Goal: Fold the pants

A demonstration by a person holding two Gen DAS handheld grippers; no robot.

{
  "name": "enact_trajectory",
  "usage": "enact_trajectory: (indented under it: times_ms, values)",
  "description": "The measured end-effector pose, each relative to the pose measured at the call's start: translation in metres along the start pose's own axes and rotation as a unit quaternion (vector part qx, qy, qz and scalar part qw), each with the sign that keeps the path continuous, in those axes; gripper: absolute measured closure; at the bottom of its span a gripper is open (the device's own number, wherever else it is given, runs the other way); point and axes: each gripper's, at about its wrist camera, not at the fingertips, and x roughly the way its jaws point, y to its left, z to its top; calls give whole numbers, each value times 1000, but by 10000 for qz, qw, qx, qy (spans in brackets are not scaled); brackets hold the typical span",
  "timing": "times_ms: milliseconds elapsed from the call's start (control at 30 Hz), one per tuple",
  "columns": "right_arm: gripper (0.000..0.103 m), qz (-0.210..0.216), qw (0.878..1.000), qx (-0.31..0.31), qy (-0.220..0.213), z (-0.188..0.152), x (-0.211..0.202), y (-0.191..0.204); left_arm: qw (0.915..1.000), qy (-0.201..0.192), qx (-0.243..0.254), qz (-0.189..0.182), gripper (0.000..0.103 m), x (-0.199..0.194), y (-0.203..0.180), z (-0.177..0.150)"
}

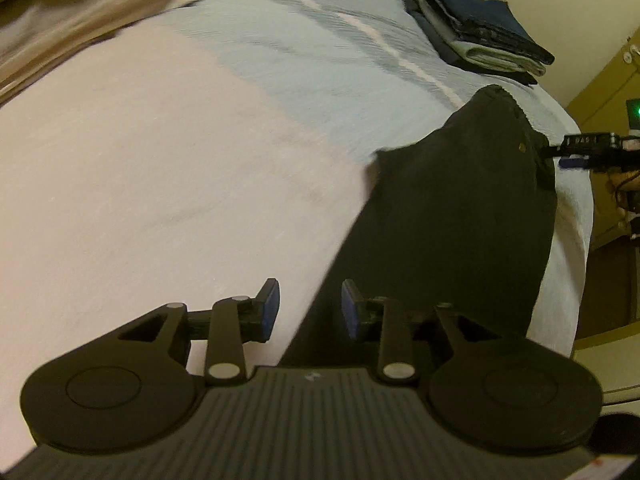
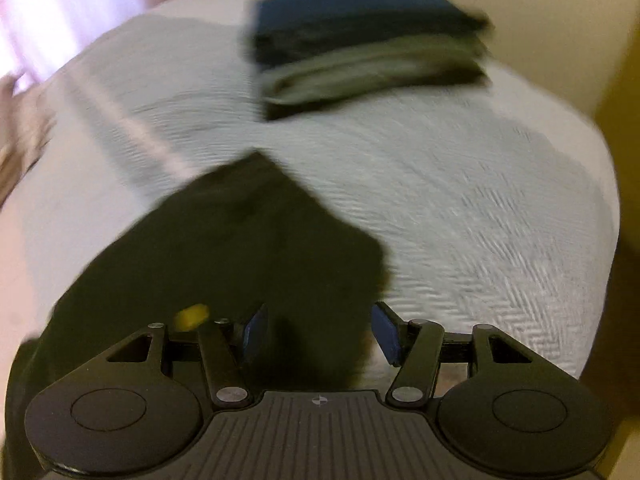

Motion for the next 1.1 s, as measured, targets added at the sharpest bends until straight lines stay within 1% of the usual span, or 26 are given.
enact_trajectory:
  times_ms: [67, 100, 133, 167, 200, 267, 300, 333, 433, 500, 533, 600, 633, 667, 700, 733, 767, 800, 833, 867, 900, 967, 1033, 1067, 1100]
  values:
    - [48, 62, 9998, 130, 135, 8, 17, -19, 10000, 27, 21, -18, 70, 19, -14, 21]
    - [57, 218, 9992, 247, 205, 12, 24, -28, 10000, 58, 13, -50, 70, 28, -19, 30]
    - [72, 540, 9972, 446, 261, 13, 28, -39, 9999, 97, 5, -68, 69, 35, -22, 37]
    - [81, 943, 9930, 612, 359, 16, 32, -46, 9999, 126, -26, -76, 69, 42, -25, 44]
    - [85, 1014, 9922, 621, 378, 18, 33, -51, 9997, 166, -95, -126, 69, 47, -25, 49]
    - [86, 1189, 9910, 520, 335, 26, 36, -62, 9990, 218, -307, -231, 68, 55, -20, 57]
    - [87, 1222, 9903, 539, 388, 26, 41, -67, 9981, 238, -473, -312, 68, 58, -15, 60]
    - [87, 1212, 9901, 547, 446, 22, 45, -68, 9963, 261, -695, -443, 68, 64, -8, 63]
    - [87, 1198, 9895, 648, 489, 16, 52, -72, 9896, 356, -1160, -776, 68, 83, 6, 75]
    - [87, 1180, 9893, 712, 487, 14, 53, -78, 9818, 469, -1417, -1172, 69, 99, 12, 83]
    - [87, 1187, 9892, 709, 482, 12, 51, -77, 9767, 505, -1493, -1455, 71, 108, 13, 87]
    - [86, 1185, 9894, 683, 490, 12, 50, -77, 9674, 602, -1537, -1919, 73, 122, 10, 94]
    - [86, 1155, 9904, 581, 494, 14, 50, -73, 9642, 665, -1504, -2082, 79, 128, 7, 97]
    - [86, 1132, 9910, 503, 509, 17, 52, -69, 9637, 704, -1450, -2126, 80, 131, 4, 100]
    - [86, 1117, 9911, 483, 533, 18, 52, -69, 9658, 706, -1351, -2100, 83, 133, 1, 102]
    - [86, 1105, 9912, 477, 552, 19, 53, -69, 9695, 619, -1248, -2016, 90, 131, 0, 105]
    - [86, 1095, 9913, 477, 560, 19, 53, -69, 9714, 496, -1227, -1970, 94, 128, 3, 107]
    - [86, 1086, 9913, 486, 560, 18, 52, -68, 9737, 261, -1330, -1833, 103, 121, 13, 109]
    - [86, 1070, 9916, 475, 556, 19, 54, -67, 9761, 129, -1465, -1601, 103, 117, 22, 110]
    - [86, 1061, 9918, 459, 547, 19, 54, -67, 9793, -87, -1581, -1261, 103, 111, 35, 111]
    - [86, 1063, 9917, 475, 552, 19, 54, -68, 9806, -199, -1660, -1021, 103, 107, 44, 110]
    - [86, 1055, 9918, 476, 545, 21, 57, -68, 9762, -271, -1926, -960, 103, 98, 64, 110]
    - [86, 1039, 9924, 404, 523, 21, 58, -66, 9789, -266, -1771, -986, 103, 86, 64, 110]
    - [84, 1040, 9924, 400, 512, 21, 56, -66, 9797, -241, -1683, -1061, 103, 80, 59, 110]
    - [80, 1037, 9924, 429, 503, 20, 55, -67, 9799, -216, -1623, -1143, 103, 76, 52, 109]
